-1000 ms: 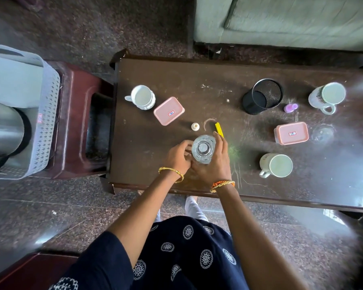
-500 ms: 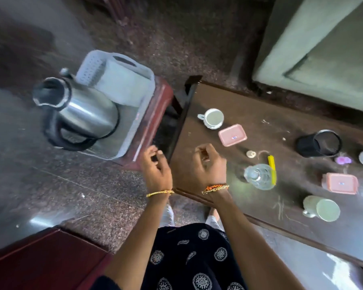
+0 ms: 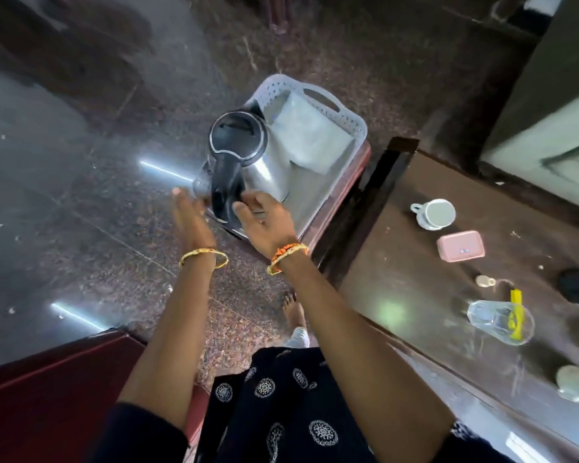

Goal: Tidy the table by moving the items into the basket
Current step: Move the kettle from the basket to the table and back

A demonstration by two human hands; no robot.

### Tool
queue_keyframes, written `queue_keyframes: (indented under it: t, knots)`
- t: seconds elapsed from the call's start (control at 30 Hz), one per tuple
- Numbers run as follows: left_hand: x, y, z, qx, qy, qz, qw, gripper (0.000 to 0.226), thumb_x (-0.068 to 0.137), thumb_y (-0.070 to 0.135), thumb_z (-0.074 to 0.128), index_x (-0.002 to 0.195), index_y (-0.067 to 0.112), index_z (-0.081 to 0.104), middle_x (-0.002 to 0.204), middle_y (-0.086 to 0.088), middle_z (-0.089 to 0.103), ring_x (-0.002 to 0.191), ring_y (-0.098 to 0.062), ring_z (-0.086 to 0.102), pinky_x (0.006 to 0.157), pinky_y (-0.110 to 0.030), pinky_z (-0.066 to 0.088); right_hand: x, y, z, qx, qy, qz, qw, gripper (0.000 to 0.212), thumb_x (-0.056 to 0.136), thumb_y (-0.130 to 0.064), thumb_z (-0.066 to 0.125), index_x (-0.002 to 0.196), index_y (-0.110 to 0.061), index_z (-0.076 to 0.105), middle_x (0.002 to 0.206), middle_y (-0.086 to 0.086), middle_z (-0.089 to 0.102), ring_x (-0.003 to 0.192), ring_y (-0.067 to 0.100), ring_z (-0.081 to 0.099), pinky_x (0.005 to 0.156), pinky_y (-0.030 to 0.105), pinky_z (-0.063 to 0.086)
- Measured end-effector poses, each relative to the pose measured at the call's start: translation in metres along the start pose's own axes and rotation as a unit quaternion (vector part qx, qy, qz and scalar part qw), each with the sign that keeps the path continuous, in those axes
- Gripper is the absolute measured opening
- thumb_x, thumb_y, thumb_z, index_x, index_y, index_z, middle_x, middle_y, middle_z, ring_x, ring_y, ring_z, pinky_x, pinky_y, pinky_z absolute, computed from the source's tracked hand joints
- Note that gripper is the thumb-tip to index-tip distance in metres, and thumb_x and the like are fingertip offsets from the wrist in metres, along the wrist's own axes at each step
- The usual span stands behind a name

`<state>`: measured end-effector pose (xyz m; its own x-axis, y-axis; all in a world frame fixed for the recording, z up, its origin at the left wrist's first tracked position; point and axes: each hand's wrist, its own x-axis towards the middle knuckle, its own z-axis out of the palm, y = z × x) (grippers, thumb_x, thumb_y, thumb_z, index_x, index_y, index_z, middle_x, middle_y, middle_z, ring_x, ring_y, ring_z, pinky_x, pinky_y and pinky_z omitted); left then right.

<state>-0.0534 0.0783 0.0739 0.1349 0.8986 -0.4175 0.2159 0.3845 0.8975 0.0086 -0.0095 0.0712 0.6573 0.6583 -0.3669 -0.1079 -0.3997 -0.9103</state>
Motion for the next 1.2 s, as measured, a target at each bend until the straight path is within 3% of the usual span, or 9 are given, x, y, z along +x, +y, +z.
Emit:
queue_keyframes:
  t: [0.13, 0.23, 0.4, 0.53, 0.67, 0.77, 0.9, 1.03, 1.2]
  knots:
    - [0.028, -0.011, -0.001, 0.034, -0.136, -0.154, 0.978, 0.047, 0.098, 0.047, 0.028, 0.123, 0.016, 0.053, 0.112, -0.003, 0.060, 0.103, -0.016, 0.060, 0.079, -0.023, 0.050, 0.025, -0.012, 0.030, 0.087, -0.004, 0.107, 0.991, 0.034, 0.085, -0.039, 0.059, 0.104, -0.011, 0.063, 0.106, 0.007, 0.068, 0.099, 0.024, 0.062, 0.094, 0.040, 0.048]
    - [0.034, -0.018, 0.001, 0.024, -0.156, -0.154, 0.975, 0.028, 0.097, 0.036, 0.039, 0.103, 0.018, 0.060, 0.096, 0.004, 0.067, 0.075, -0.002, 0.069, 0.058, -0.017, 0.053, 0.035, -0.017, 0.043, 0.206, 0.004, 0.171, 0.964, 0.032, 0.084, -0.040, 0.061, 0.092, -0.009, 0.064, 0.089, 0.007, 0.066, 0.083, 0.021, 0.061, 0.089, 0.042, 0.052]
    - [0.035, -0.023, -0.001, -0.025, -0.219, -0.131, 0.967, 0.033, 0.093, 0.043, 0.043, 0.088, 0.030, 0.073, 0.093, 0.012, 0.075, 0.092, -0.002, 0.069, 0.070, -0.019, 0.053, 0.037, -0.024, 0.050, 0.276, 0.022, 0.188, 0.942, 0.027, 0.084, -0.040, 0.062, 0.080, -0.015, 0.052, 0.063, 0.000, 0.056, 0.061, 0.018, 0.054, 0.063, 0.033, 0.048]
    - [0.028, -0.015, 0.004, -0.039, -0.252, -0.115, 0.960, 0.045, 0.084, 0.056, 0.045, 0.119, 0.033, 0.060, 0.124, 0.006, 0.062, 0.120, -0.013, 0.054, 0.097, -0.037, 0.043, 0.036, -0.029, 0.024, 0.347, 0.029, 0.147, 0.926, 0.025, 0.088, -0.034, 0.059, 0.079, -0.011, 0.055, 0.062, 0.004, 0.055, 0.051, 0.018, 0.049, 0.048, 0.024, 0.041]
    - [0.005, -0.009, 0.012, -0.038, -0.220, -0.069, 0.972, 0.043, 0.084, 0.051, 0.046, 0.120, 0.029, 0.056, 0.130, 0.002, 0.055, 0.124, -0.016, 0.048, 0.103, -0.044, 0.038, 0.010, -0.030, -0.019, 0.498, 0.013, 0.145, 0.855, 0.027, 0.090, -0.031, 0.054, 0.069, -0.014, 0.055, 0.053, -0.001, 0.053, 0.047, 0.013, 0.049, 0.052, 0.025, 0.043]
    - [-0.015, -0.011, 0.016, 0.006, -0.209, 0.000, 0.978, 0.060, 0.080, 0.049, 0.048, 0.132, 0.019, 0.048, 0.132, 0.004, 0.052, 0.114, 0.001, 0.051, 0.096, -0.034, 0.041, -0.030, -0.027, -0.054, 0.535, 0.026, 0.121, 0.835, 0.021, 0.092, -0.026, 0.049, 0.078, -0.012, 0.054, 0.056, -0.003, 0.055, 0.050, 0.010, 0.050, 0.056, 0.023, 0.041]
    - [-0.046, -0.018, 0.022, 0.036, -0.236, 0.124, 0.963, 0.067, 0.079, 0.053, 0.053, 0.134, 0.016, 0.044, 0.137, -0.004, 0.048, 0.119, 0.003, 0.050, 0.091, -0.009, 0.044, -0.094, -0.029, -0.095, 0.554, 0.023, 0.084, 0.828, 0.026, 0.086, -0.032, 0.050, 0.080, -0.007, 0.055, 0.059, 0.000, 0.052, 0.054, 0.015, 0.045, 0.060, 0.028, 0.037]
    - [-0.094, -0.024, 0.036, 0.057, -0.261, 0.212, 0.940, 0.074, 0.081, 0.063, 0.052, 0.133, 0.010, 0.043, 0.143, -0.015, 0.040, 0.135, -0.021, 0.036, 0.109, -0.026, 0.034, -0.158, -0.027, -0.134, 0.574, 0.031, 0.021, 0.818, 0.031, 0.086, -0.031, 0.047, 0.074, -0.009, 0.066, 0.060, 0.003, 0.050, 0.052, 0.014, 0.049, 0.063, 0.027, 0.044]
    - [-0.160, -0.047, 0.062, 0.063, -0.306, 0.218, 0.925, 0.063, 0.088, 0.042, 0.044, 0.130, -0.004, 0.041, 0.133, -0.023, 0.044, 0.123, -0.019, 0.045, 0.104, -0.027, 0.038, -0.216, -0.005, -0.178, 0.506, 0.140, 0.008, 0.851, 0.034, 0.080, -0.035, 0.049, 0.071, -0.003, 0.056, 0.052, 0.004, 0.043, 0.047, 0.017, 0.038, 0.053, 0.028, 0.036]
